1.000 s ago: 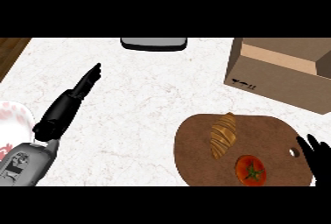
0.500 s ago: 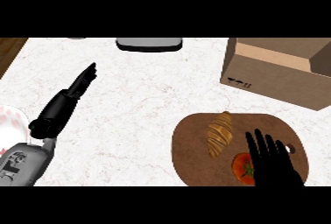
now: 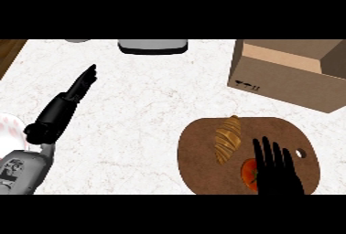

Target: Pick the tomato from the cutting board and place it in the cardboard box

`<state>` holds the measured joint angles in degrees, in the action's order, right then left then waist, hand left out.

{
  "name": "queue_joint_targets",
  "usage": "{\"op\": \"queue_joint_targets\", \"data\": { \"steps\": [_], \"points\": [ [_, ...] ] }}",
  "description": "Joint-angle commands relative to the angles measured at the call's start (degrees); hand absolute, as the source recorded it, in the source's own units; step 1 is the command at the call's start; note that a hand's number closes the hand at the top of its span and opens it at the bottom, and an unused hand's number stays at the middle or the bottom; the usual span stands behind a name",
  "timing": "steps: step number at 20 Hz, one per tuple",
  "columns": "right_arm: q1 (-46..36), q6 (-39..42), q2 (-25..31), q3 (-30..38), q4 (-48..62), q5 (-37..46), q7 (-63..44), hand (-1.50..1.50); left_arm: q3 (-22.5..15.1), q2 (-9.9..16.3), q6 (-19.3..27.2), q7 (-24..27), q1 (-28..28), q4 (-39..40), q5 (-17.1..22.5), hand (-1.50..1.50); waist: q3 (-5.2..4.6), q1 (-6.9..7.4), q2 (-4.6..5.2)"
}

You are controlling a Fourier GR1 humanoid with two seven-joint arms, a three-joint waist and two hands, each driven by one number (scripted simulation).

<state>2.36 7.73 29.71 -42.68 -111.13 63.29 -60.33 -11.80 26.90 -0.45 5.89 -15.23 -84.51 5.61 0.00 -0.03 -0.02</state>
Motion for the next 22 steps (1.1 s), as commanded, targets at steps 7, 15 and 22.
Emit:
{"op": "queue_joint_targets", "data": {
  "steps": [7,15,22],
  "points": [
    [-1.1,-1.1,-0.1,1.2,4.1,6.3,9.0,1.5,3.4,-2.3,-3.3,-1.0,-0.3,-0.2,-2.4,0.0,0.0,-0.23,0.0],
    [-8.4,-1.4,-0.8,-1.2,7.1,2.2,24.9,1.5,2.2,-4.6,-2.3,-3.7,-0.2,-2.9,-4.6,0.0,0.1,0.84,0.45],
    [-18.4,0.8,-1.2,-3.8,7.7,-14.7,53.5,1.5,1.8,-4.3,-4.9,-1.3,-0.9,-3.4,-3.5,0.0,0.23,5.0,1.52]
  ]
}}
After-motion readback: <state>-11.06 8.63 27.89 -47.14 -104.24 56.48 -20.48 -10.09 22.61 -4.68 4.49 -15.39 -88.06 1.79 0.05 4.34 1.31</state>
